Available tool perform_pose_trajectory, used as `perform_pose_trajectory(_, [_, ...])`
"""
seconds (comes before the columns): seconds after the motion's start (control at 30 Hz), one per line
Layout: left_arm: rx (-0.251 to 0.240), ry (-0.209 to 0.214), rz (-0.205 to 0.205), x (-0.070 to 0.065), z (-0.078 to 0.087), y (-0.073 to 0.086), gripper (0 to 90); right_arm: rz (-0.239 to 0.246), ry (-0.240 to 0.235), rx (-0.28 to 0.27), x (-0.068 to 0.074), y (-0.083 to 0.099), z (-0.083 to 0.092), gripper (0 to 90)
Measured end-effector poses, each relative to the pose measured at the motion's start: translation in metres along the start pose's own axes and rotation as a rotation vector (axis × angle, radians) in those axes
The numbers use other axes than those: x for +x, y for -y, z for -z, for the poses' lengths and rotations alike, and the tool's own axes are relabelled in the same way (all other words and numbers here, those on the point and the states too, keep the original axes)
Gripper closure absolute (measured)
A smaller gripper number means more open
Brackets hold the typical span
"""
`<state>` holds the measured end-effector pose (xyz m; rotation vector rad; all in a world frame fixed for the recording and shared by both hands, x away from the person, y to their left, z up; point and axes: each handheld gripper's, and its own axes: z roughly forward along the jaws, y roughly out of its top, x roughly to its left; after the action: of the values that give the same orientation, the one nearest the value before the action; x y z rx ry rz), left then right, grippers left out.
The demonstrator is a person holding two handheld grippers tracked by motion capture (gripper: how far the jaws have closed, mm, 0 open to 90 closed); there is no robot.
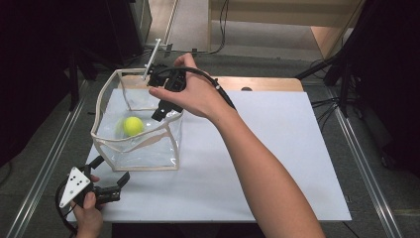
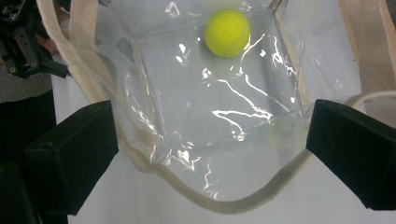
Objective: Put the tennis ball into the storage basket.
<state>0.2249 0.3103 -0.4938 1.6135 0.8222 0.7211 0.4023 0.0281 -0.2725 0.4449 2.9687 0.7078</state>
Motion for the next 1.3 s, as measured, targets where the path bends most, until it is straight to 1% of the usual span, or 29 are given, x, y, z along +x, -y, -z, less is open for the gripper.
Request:
perform_pose_trajectory(0.23, [-0.001, -0.003, 0.002, 0.0, 0.0, 0.0, 0.0, -0.013, 0.001, -0.011, -0.001, 0.012, 0.007, 0.8])
perform_pose_trajectory(0.57, [0.002, -0.003, -0.001, 0.0, 0.0, 0.0, 0.0, -0.021, 0.005, -0.004, -0.004, 0.027, 0.011, 0.7])
perform_pose_trajectory(0.93, [0.0, -0.002, -0.001, 0.0, -0.001, 0.0, 0.0, -0.037, 0.001, 0.008, -0.005, 0.043, 0.006, 0.0])
perform_pose_trajectory(1.23, [0.002, -0.002, -0.002, -0.001, -0.001, 0.0, 0.0, -0.036, 0.0, 0.016, -0.005, 0.054, 0.001, 0.0])
perform_pose_trajectory(1.3, [0.002, -0.002, -0.001, -0.001, -0.001, 0.0, 0.0, -0.044, -0.001, 0.018, -0.005, 0.057, -0.001, 0.0])
